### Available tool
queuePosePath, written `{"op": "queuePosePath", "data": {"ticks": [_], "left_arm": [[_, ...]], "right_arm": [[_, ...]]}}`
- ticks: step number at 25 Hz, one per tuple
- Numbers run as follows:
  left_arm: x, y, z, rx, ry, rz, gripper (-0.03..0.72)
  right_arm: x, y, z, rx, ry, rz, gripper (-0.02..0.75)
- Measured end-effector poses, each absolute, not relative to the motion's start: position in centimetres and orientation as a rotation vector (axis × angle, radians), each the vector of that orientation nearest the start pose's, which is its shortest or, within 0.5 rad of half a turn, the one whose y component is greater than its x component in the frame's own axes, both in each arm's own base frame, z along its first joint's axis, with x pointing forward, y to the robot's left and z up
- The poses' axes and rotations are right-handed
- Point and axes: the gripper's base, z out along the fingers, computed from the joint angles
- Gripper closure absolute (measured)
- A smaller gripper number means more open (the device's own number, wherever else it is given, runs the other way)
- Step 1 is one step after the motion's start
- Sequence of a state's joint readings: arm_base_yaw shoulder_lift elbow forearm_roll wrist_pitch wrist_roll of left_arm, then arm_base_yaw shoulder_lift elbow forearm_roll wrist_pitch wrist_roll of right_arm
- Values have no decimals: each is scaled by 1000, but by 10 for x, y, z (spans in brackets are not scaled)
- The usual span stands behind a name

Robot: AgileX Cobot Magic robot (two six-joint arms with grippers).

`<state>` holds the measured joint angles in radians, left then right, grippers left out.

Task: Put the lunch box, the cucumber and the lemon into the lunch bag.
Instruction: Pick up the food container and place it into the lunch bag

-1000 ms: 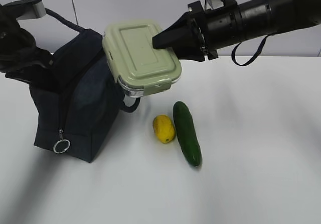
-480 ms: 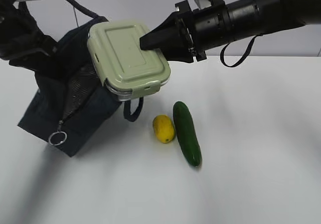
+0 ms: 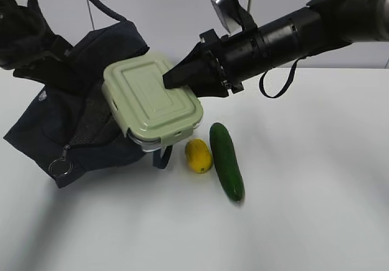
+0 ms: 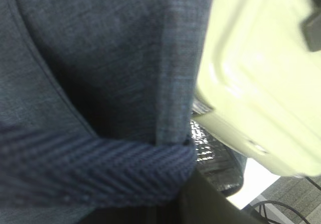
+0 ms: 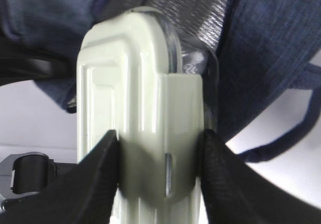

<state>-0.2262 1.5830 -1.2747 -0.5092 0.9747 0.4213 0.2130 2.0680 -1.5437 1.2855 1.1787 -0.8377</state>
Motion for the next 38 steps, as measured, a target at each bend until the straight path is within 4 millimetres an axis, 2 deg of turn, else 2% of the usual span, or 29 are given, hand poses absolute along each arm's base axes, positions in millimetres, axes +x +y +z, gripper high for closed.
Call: {"op": "queuePosePath", "data": {"ticks": [6, 13, 25, 33, 38], "left_arm": [[308, -112, 297, 589, 2603, -648, 694], [306, -115, 298, 593, 2607, -708, 695], [311, -120, 285, 604, 2642, -766, 696], [317, -121, 273, 606, 2673, -772, 696], [322, -123, 260, 606, 2709, -778, 696]], "right_arm": [[406, 170, 205, -502, 2388, 1542, 384], [408, 176, 208, -438, 2343, 1600, 384], [410, 209, 202, -395, 2286, 1487, 384], [408, 242, 166, -361, 2280, 1541, 384], [405, 262, 154, -347, 2220, 1564, 384]]}}
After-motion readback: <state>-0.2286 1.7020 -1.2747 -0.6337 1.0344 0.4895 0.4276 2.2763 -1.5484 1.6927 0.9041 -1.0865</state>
